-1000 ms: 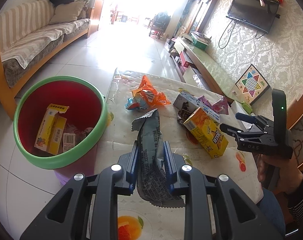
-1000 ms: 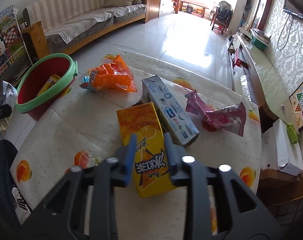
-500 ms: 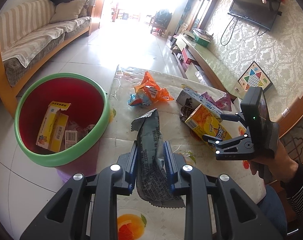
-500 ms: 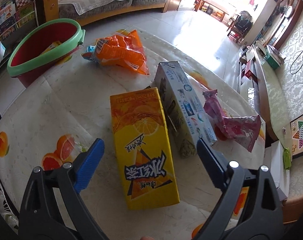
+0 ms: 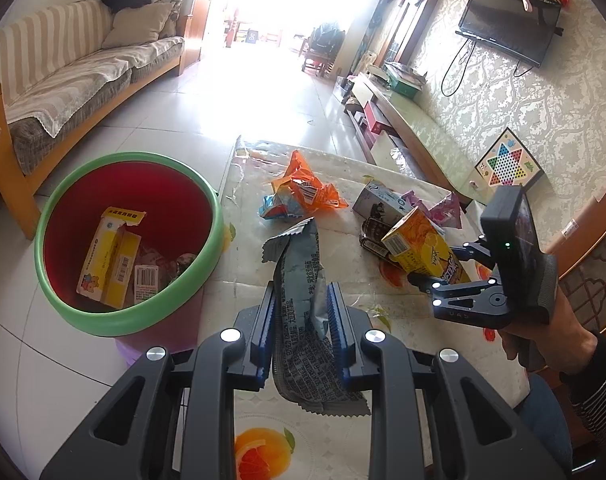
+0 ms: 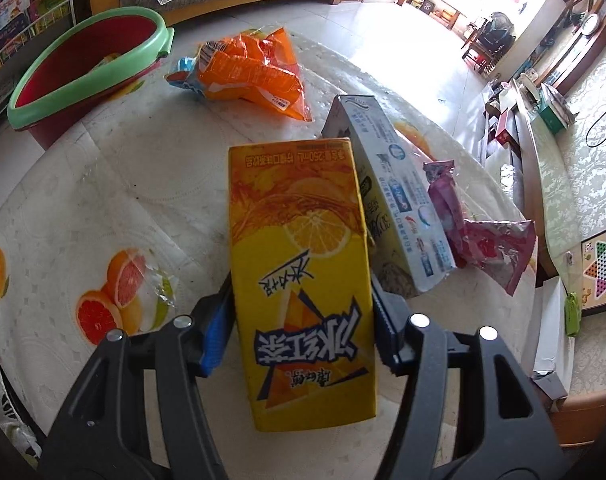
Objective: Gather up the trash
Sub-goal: 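Carry the grey wrapper to the bin left while right grasps the orange carton, then open the left gripper over the red bin to drop the grey wrapper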
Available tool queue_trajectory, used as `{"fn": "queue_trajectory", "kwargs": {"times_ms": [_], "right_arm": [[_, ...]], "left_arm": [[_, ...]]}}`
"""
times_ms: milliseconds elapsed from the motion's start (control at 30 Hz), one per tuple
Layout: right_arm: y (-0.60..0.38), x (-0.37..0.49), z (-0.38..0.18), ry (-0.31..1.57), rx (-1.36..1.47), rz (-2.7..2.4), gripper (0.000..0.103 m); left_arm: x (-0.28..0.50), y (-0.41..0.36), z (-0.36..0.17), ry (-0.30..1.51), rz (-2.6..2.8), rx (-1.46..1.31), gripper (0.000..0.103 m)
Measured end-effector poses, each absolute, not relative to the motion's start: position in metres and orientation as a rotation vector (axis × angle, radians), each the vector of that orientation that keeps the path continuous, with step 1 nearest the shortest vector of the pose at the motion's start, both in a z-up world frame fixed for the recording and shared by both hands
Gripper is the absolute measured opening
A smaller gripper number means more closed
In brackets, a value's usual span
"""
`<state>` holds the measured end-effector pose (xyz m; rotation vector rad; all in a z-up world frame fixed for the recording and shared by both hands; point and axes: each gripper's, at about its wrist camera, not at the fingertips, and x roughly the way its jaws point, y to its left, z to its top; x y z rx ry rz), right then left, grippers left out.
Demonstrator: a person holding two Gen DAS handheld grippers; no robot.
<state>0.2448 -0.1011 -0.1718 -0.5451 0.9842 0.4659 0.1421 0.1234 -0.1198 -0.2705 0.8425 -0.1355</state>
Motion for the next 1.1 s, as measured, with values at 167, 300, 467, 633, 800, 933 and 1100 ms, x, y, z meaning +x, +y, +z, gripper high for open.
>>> {"fn": "queue_trajectory", "kwargs": {"times_ms": [167, 300, 467, 633, 800, 933, 1100], "right_arm": [[-0.108, 0.222, -0.137, 0.923, -0.447, 0.472, 0.058], [-0.113, 0.207, -0.111, 0.878, -0.359, 0.483, 0.058], [-0.117, 0.198, -0.088, 0.836, -0.234, 0.506, 0.058], [-0.110, 0.185, -0.080, 0.810, -0.166, 0.564, 0.058], [-0.094, 0.176, -0.084, 0.818, -0.171, 0.608, 0.058], [-0.086, 0.173, -0.086, 0.822, -0.173, 0.622, 0.058], [-0.079, 0.170, -0.085, 0.819, -0.185, 0.628, 0.058]], "left_arm": [[0.144, 0.124, -0.115, 0.834, -0.133, -0.260, 0.022], [0.148, 0.129, -0.110, 0.825, -0.123, -0.253, 0.022], [0.157, 0.147, -0.106, 0.815, -0.083, -0.244, 0.022], [0.173, 0.177, -0.104, 0.817, -0.020, -0.225, 0.022], [0.196, 0.210, -0.101, 0.813, 0.047, -0.222, 0.023], [0.216, 0.232, -0.102, 0.819, 0.081, -0.226, 0.024], [0.235, 0.244, -0.106, 0.831, 0.097, -0.227, 0.028]]}}
